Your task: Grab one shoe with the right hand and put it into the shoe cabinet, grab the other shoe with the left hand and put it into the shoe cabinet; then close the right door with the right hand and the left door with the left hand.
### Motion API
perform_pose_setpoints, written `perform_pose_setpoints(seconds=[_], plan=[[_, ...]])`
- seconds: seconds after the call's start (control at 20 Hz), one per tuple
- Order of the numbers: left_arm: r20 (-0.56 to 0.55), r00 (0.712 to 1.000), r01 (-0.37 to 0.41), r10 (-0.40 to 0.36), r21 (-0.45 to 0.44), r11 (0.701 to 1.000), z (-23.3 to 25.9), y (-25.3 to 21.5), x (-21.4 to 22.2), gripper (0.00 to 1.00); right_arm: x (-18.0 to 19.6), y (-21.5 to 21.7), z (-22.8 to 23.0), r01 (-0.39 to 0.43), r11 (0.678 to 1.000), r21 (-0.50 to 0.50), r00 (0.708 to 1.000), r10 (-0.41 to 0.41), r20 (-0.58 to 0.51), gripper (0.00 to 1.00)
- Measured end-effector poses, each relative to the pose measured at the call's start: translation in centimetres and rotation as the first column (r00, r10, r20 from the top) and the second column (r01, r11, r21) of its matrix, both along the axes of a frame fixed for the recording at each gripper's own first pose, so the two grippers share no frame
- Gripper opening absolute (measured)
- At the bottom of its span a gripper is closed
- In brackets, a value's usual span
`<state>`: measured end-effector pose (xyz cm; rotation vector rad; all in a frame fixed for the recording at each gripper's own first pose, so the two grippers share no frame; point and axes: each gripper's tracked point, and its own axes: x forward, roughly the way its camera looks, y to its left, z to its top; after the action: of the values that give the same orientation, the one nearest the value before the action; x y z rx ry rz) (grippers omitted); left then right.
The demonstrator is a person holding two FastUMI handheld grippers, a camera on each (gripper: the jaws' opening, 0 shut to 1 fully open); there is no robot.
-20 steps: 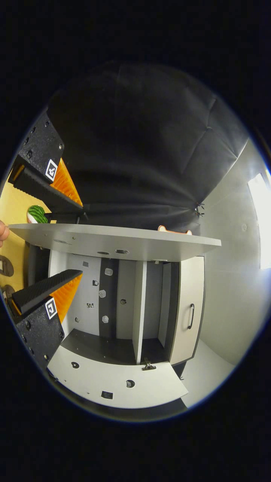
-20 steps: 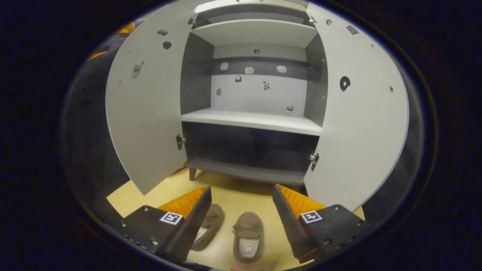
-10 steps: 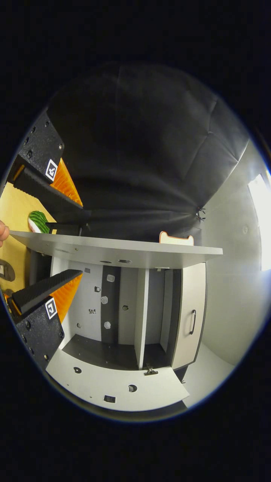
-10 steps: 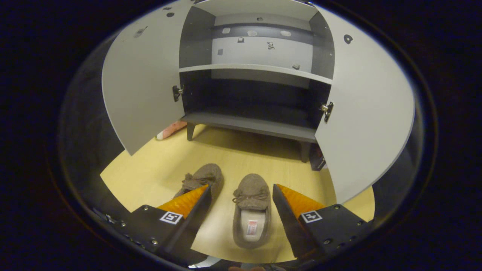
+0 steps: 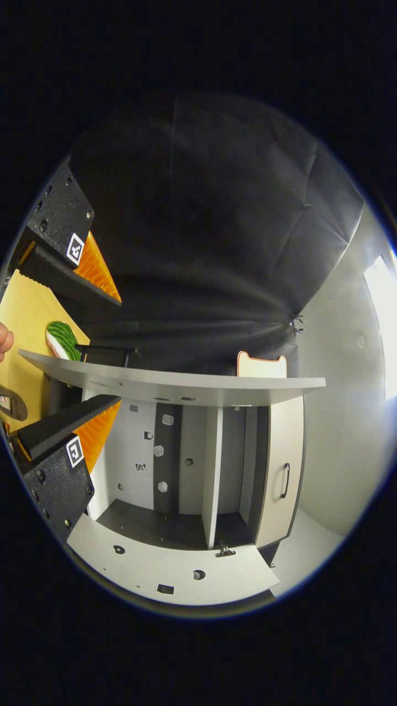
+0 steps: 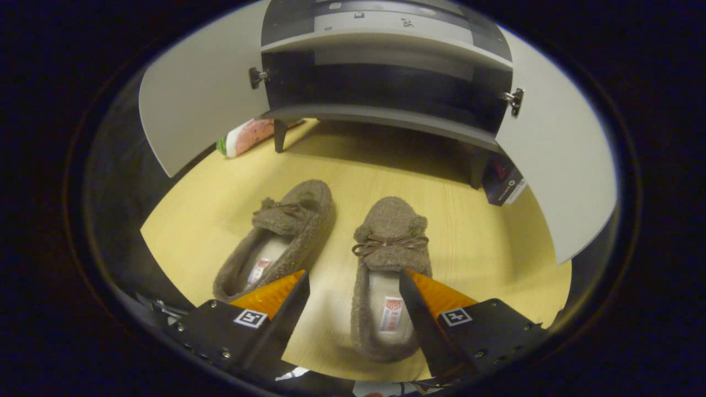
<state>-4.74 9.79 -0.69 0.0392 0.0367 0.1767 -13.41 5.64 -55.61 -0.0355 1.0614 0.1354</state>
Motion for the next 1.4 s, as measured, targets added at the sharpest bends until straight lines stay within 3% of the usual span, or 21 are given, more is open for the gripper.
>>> perform_pose_setpoints(seconds=[0.15,0.2,0.3,0.4,0.5,0.65,0.7,0.75,0.8,1.15,1.4], plan=[[-0.005,0.999,-0.054,0.054,0.023,0.998,0.0,1.6,-1.0,0.96,1.5,0.1,-1.6,-0.019,0.999,-0.034,1.0,0.019,0.017,0.97],[-0.008,0.997,-0.073,0.074,0.033,0.997,0.0,2.0,-1.3,0.92,2.3,0.2,-2.4,-0.03,0.998,-0.052,0.999,0.031,0.025,0.97],[-0.016,0.994,-0.107,0.108,0.048,0.993,-0.1,2.9,-1.6,0.96,3.3,0.2,-3.9,-0.04,0.996,-0.074,0.999,0.041,0.014,0.97],[-0.02,0.99,-0.135,0.137,0.057,0.989,-0.1,3.8,-2.1,0.92,4.3,-0.5,-4.5,-0.026,0.993,-0.112,0.999,0.029,0.025,0.89],[-0.022,0.987,-0.157,0.159,0.062,0.986,-0.2,4.4,-2.4,0.93,5.4,-1.7,-5.0,-0.021,0.983,-0.182,0.998,0.032,0.056,0.74],[-0.033,0.985,-0.169,0.171,0.059,0.984,-0.6,4.8,-2.5,0.97,5.9,-1.8,-5.2,-0.041,0.975,-0.219,0.996,0.058,0.07,0.36],[-0.034,0.985,-0.168,0.17,0.056,0.984,-0.7,4.8,-2.5,0.93,5.9,-1.6,-4.7,-0.045,0.973,-0.224,0.995,0.065,0.082,0.36],[-0.036,0.986,-0.163,0.165,0.052,0.985,-0.8,4.8,-2.4,0.96,6.2,-1.6,-4.4,-0.045,0.969,-0.243,0.992,0.072,0.103,0.25],[-0.037,0.986,-0.158,0.16,0.049,0.986,-0.9,4.6,-2.3,0.93,6.3,-1.6,-4.5,-0.059,0.967,-0.249,0.992,0.085,0.093,0.14],[-0.038,0.994,-0.098,0.099,0.031,0.995,-1.0,3.7,-1.9,0.96,8.1,-1.8,1.0,0.027,0.985,-0.168,0.981,0.007,0.196,0.13],[-0.047,0.998,-0.037,0.037,0.001,0.999,-2.0,1.4,0.4,0.96,11.7,-3.7,10.0,0.095,0.989,-0.116,0.93,-0.047,0.366,0.13]])
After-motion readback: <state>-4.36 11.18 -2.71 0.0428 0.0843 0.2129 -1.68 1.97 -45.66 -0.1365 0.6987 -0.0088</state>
